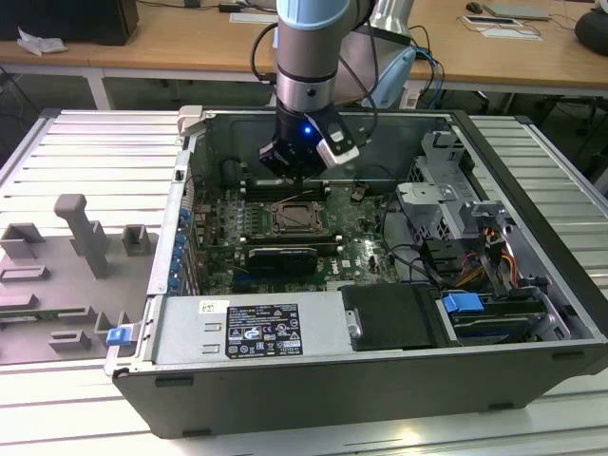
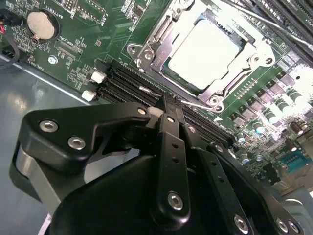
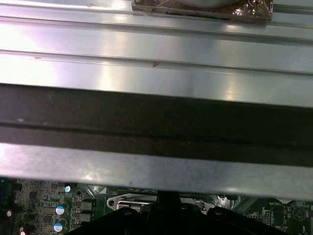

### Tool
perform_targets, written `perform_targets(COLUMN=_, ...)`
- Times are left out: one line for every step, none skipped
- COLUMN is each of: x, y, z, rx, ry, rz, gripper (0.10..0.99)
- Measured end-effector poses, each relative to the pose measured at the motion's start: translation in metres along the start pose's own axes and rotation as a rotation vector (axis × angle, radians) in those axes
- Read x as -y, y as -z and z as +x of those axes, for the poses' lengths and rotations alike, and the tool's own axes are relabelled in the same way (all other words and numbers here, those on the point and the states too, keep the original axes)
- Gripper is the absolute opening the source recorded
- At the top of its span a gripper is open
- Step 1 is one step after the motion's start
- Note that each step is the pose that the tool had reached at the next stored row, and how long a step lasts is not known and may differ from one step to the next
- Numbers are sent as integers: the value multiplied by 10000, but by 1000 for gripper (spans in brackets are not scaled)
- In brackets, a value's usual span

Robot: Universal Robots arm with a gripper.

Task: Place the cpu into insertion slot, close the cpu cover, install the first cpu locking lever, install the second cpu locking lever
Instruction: 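Install the first cpu locking lever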

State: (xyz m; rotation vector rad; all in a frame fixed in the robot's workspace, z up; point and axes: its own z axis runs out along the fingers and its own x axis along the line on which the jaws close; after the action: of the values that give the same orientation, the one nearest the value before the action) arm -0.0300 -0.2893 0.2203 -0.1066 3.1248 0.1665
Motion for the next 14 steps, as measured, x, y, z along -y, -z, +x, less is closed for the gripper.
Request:
perform_targets(x=5, y=-2, z=0, rx=7, ry=-9, rz=-75, gripper=106)
perform_targets(x=10, y=-3, z=0, rx=11, ry=-19, rz=-128, gripper=106)
perform_targets(x=15, y=-5, z=0, rx=15, ry=-36, rz=-157, gripper=106)
perform_targets(x=17, y=-7, z=-1, rx=19, ry=-53, rz=-162, gripper=106)
perform_targets(x=20, y=-11, z=-4, rx=22, ry=-92, rz=-161, gripper=106)
perform_targets(x=22, y=-17, z=-16, rx=25, ry=-116, rz=-160, gripper=106)
perform_targets(x=23, y=-24, z=-22, rx=25, ry=-116, rz=-163, gripper=106)
perform_targets(x=25, y=-35, z=-31, rx=26, ry=-117, rz=-167, gripper=106)
perform_targets(x=26, y=-42, z=-39, rx=25, ry=-116, rz=-167, gripper=106)
perform_targets(x=27, y=-47, z=-46, rx=25, ry=-116, rz=-166, gripper=106)
perform_targets(x=28, y=-55, z=-58, rx=25, ry=-116, rz=-167, gripper=106)
perform_targets(x=29, y=-59, z=-65, rx=25, ry=-116, rz=-166, gripper=106)
perform_targets(x=31, y=-65, z=-74, rx=25, ry=-117, rz=-167, gripper=106)
perform_targets(x=32, y=-71, z=-81, rx=25, ry=-116, rz=-166, gripper=106)
